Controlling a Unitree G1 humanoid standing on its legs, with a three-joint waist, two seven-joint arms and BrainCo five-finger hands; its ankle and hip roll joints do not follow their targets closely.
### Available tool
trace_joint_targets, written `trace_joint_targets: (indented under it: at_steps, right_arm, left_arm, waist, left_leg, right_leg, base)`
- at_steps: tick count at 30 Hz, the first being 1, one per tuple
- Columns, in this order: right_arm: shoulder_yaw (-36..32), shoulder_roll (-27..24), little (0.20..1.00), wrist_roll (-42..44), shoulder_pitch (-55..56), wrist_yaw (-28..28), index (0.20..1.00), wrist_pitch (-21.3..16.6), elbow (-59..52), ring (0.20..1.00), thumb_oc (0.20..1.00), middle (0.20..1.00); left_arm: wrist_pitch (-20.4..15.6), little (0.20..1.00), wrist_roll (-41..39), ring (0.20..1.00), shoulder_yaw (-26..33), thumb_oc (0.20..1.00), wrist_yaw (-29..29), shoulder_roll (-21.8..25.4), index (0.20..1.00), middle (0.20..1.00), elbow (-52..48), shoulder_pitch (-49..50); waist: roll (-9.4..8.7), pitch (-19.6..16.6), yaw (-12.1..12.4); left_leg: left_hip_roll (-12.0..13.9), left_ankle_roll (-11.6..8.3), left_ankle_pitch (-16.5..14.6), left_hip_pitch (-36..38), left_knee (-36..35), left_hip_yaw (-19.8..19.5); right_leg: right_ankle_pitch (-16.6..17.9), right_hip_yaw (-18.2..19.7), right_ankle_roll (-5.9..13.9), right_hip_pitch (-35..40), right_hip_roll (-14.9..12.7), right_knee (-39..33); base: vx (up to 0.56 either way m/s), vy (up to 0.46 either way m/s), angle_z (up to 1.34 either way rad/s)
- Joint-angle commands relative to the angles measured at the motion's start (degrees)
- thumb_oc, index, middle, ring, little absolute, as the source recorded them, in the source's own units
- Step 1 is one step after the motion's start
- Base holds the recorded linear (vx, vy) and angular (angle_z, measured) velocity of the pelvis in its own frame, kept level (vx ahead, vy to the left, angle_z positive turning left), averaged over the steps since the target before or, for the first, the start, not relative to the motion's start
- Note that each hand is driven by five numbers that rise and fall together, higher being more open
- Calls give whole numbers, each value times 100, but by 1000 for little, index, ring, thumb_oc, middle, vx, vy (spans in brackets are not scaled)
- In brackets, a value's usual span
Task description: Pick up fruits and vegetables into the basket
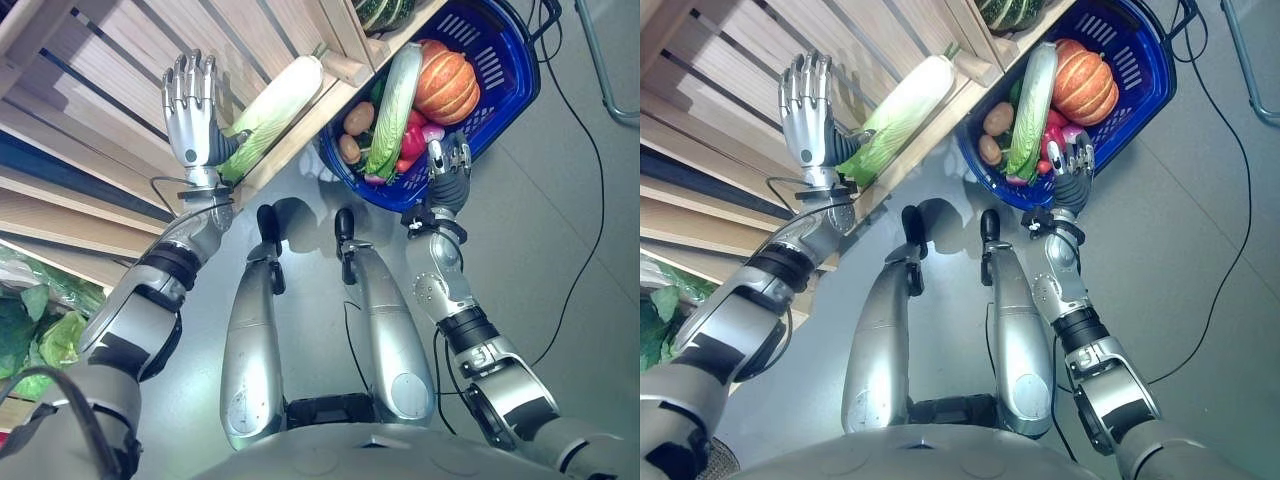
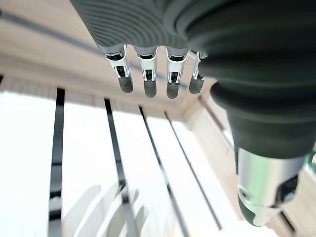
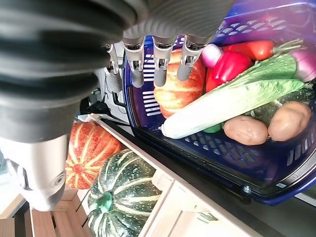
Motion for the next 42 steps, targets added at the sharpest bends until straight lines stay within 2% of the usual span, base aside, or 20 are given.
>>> trace_joint_targets:
  at_steps: [1, 5, 8, 13, 21, 22, 28, 34, 35, 36, 37, 42]
  right_arm:
    - [39, -106, 1000, -108, 163, -21, 1000, -222, -292, 1000, 1000, 1000]
    - [116, -99, 1000, -83, 51, -47, 1000, -209, -238, 1000, 1000, 1000]
    - [137, -126, 1000, -75, 47, -86, 1000, -222, -240, 1000, 1000, 1000]
    - [117, -160, 1000, -46, 66, 9, 1000, -211, -250, 1000, 1000, 1000]
    - [151, -144, 1000, -107, 60, 13, 1000, -202, -454, 1000, 1000, 1000]
    - [130, -122, 1000, -123, 57, 20, 1000, -206, -496, 1000, 1000, 1000]
    - [123, -113, 1000, -174, 27, -35, 1000, -188, -606, 1000, 1000, 1000]
    - [104, -74, 1000, -205, 19, -55, 1000, -120, -710, 1000, 1000, 1000]
    - [106, -76, 1000, -179, 6, -33, 1000, -133, -689, 1000, 1000, 1000]
    - [114, -80, 1000, -174, 0, -32, 1000, -129, -698, 1000, 1000, 1000]
    - [120, -85, 1000, -157, -9, 4, 1000, -115, -693, 1000, 1000, 1000]
    - [148, -77, 1000, -122, -6, 76, 1000, -184, -633, 1000, 1000, 1000]
  left_arm:
    - [442, 1000, -252, 1000, -76, 1000, -263, -111, 1000, 1000, 236, -64]
    - [1075, 1000, -508, 1000, -274, 1000, -534, -143, 1000, 1000, 650, -375]
    - [1138, 1000, -634, 1000, -321, 1000, -599, -108, 1000, 1000, 775, -487]
    - [1779, 1000, -499, 1000, -396, 1000, -750, -141, 1000, 1000, 969, -660]
    - [2234, 1000, -565, 1000, -511, 1000, -821, -169, 1000, 1000, 1070, -866]
    - [2378, 1000, -573, 1000, -503, 1000, -883, -170, 1000, 1000, 1106, -908]
    - [2486, 1000, -667, 1000, -491, 1000, -966, -191, 1000, 1000, 1102, -958]
    - [2293, 1000, -490, 1000, -495, 1000, -1162, -259, 1000, 1000, 1025, -1028]
    - [2246, 865, -458, 865, -497, 865, -1192, -258, 865, 865, 1023, -1040]
    - [2198, 573, -452, 573, -503, 573, -1215, -259, 573, 573, 1011, -1040]
    - [2090, 200, -388, 200, -521, 200, -1252, -248, 200, 200, 1006, -1056]
    - [2048, 200, -318, 200, -560, 200, -1223, -214, 200, 200, 953, -1040]
  waist:
    - [-66, -320, -76]
    - [-92, -320, -145]
    - [-86, -320, -170]
    - [-90, -320, -215]
    - [-105, -320, -243]
    - [-112, -320, -245]
    - [-121, -320, -237]
    - [-124, -320, -245]
    - [-123, -320, -244]
    - [-119, -320, -245]
    - [-114, -320, -248]
    - [-102, -320, -243]
  left_leg:
    - [-253, -49, -663, -375, 504, 298]
    - [-207, -29, -690, -658, 641, 329]
    - [-177, -27, -720, -807, 747, 358]
    - [-161, -21, -759, -1042, 876, 362]
    - [-170, -38, -754, -1290, 920, 334]
    - [-173, -29, -754, -1313, 915, 330]
    - [-175, -47, -735, -1445, 955, 301]
    - [-189, -44, -699, -1560, 929, 296]
    - [-191, -47, -693, -1573, 920, 296]
    - [-196, -47, -684, -1584, 911, 295]
    - [-196, -46, -671, -1596, 894, 303]
    - [-187, -45, -665, -1560, 846, 321]
  right_leg:
    - [269, -221, 374, -43, 154, -348]
    - [262, -193, 369, -375, 151, -180]
    - [252, -189, 362, -534, 135, -82]
    - [228, -208, 378, -806, 110, 116]
    - [229, -218, 399, -1092, 95, 243]
    - [229, -225, 402, -1126, 91, 262]
    - [258, -257, 416, -1264, 75, 324]
    - [301, -254, 432, -1386, 84, 316]
    - [310, -255, 435, -1402, 86, 310]
    - [318, -251, 437, -1418, 91, 306]
    - [332, -254, 439, -1440, 93, 298]
    - [331, -251, 446, -1419, 106, 269]
  base:
    - [-8, -5, -4]
    - [-3, 9, -5]
    - [0, 1, -8]
    - [6, 5, -3]
    - [1, -5, -1]
    - [0, 0, 0]
    - [-4, -13, 0]
    - [-3, -2, 1]
    - [0, 0, 0]
    - [0, 0, 0]
    - [0, 0, 0]
    - [0, 0, 0]
